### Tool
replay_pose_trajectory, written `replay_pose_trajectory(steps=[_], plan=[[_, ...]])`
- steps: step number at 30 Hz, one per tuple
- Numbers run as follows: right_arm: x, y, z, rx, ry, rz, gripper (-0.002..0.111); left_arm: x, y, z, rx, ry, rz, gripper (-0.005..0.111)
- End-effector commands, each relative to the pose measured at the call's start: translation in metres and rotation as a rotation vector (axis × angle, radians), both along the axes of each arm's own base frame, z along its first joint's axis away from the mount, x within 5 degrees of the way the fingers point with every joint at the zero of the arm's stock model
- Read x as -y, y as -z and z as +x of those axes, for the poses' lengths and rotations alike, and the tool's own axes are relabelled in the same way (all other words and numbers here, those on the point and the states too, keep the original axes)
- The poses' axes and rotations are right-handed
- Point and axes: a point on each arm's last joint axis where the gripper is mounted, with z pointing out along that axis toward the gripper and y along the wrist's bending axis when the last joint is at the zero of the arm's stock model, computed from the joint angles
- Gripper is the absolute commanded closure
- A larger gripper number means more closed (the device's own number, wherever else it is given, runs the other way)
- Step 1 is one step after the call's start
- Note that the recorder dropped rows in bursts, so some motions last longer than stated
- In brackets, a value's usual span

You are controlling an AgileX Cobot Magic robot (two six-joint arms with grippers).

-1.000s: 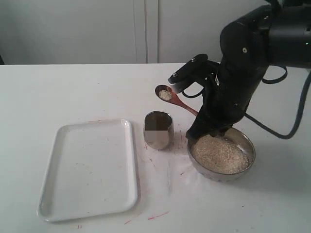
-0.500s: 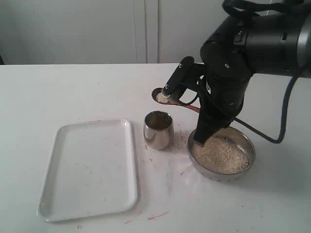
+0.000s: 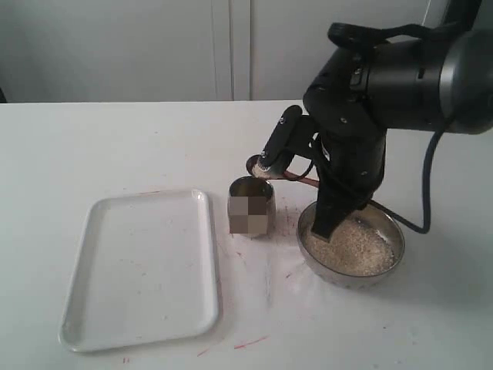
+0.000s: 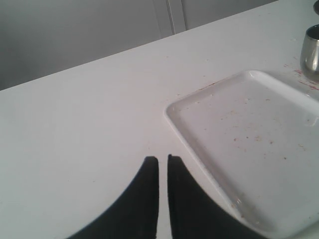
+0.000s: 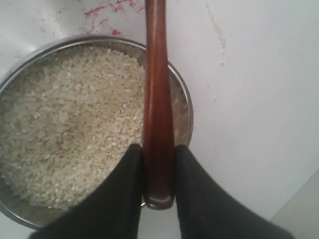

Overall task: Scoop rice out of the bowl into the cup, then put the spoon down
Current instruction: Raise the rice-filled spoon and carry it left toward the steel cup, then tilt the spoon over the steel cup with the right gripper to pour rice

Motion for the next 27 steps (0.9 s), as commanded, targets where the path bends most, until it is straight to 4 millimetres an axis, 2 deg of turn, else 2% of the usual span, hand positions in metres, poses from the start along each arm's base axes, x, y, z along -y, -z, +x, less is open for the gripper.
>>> replay_pose_trajectory(steps=[1, 11, 27], plan=[[-0.005, -0.005, 0.000, 0.036, -0.058, -0.060, 0.108, 0.000, -0.002, 0.000, 0.002, -0.002, 0.000, 0.092], [-0.011, -0.004, -0.003, 0.038, -0.118, -0.207, 0.108, 0.000, -0.002, 0.000, 0.002, -0.002, 0.000, 0.092], [-0.016, -0.006, -0.003, 0.070, -0.164, -0.259, 0.108, 0.000, -0.002, 0.000, 0.002, -0.002, 0.000, 0.092]])
